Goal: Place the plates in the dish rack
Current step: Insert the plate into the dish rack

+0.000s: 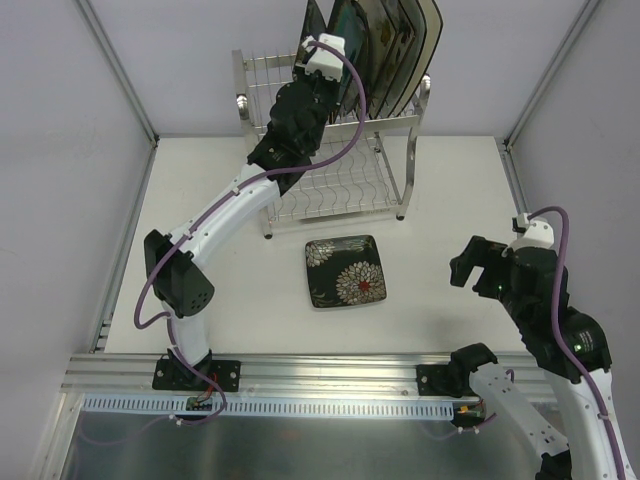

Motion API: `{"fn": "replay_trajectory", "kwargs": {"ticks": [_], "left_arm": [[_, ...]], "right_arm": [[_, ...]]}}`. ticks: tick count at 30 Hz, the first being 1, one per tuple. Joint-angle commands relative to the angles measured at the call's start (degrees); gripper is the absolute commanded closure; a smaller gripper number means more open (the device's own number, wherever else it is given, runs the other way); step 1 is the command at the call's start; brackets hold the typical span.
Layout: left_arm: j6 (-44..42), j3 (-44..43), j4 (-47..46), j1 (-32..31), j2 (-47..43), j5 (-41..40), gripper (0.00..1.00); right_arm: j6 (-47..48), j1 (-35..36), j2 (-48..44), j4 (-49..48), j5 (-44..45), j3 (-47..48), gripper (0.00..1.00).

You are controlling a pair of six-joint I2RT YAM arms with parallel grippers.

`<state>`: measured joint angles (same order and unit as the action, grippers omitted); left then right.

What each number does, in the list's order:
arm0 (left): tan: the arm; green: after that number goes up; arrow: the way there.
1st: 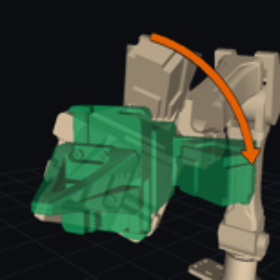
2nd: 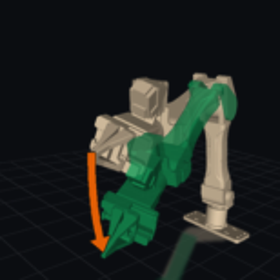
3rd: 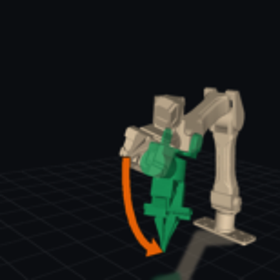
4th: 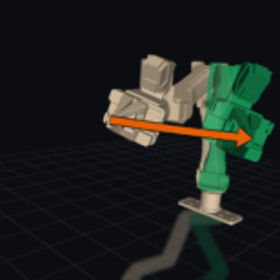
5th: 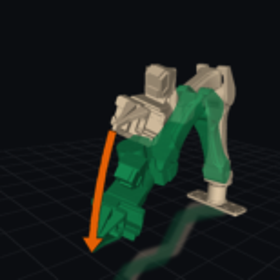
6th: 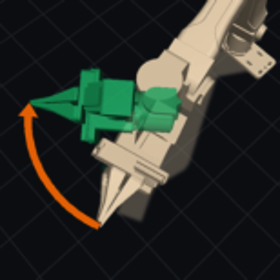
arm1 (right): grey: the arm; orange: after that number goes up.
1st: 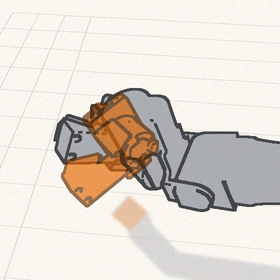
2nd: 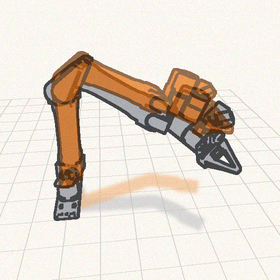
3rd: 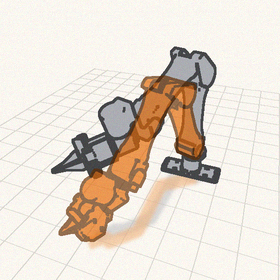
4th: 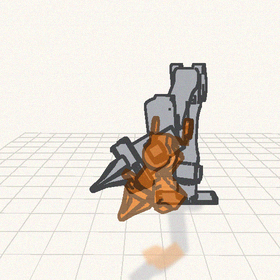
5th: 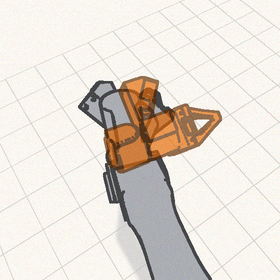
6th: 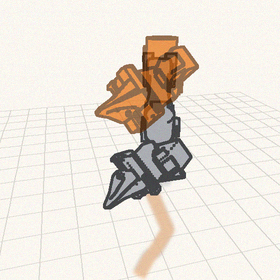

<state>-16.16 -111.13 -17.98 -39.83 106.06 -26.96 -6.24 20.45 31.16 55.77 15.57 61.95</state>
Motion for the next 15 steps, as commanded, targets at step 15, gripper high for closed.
{"fn": "replay_trajectory", "kwargs": {"ticks": [15], "left_arm": [[-1.59, -1.36, 3.74, -0.51, -4.28, 1.47, 0.43]], "right_arm": [[-0.88, -0.32, -1.10, -0.66, -1.25, -0.87, 0.00]]}}
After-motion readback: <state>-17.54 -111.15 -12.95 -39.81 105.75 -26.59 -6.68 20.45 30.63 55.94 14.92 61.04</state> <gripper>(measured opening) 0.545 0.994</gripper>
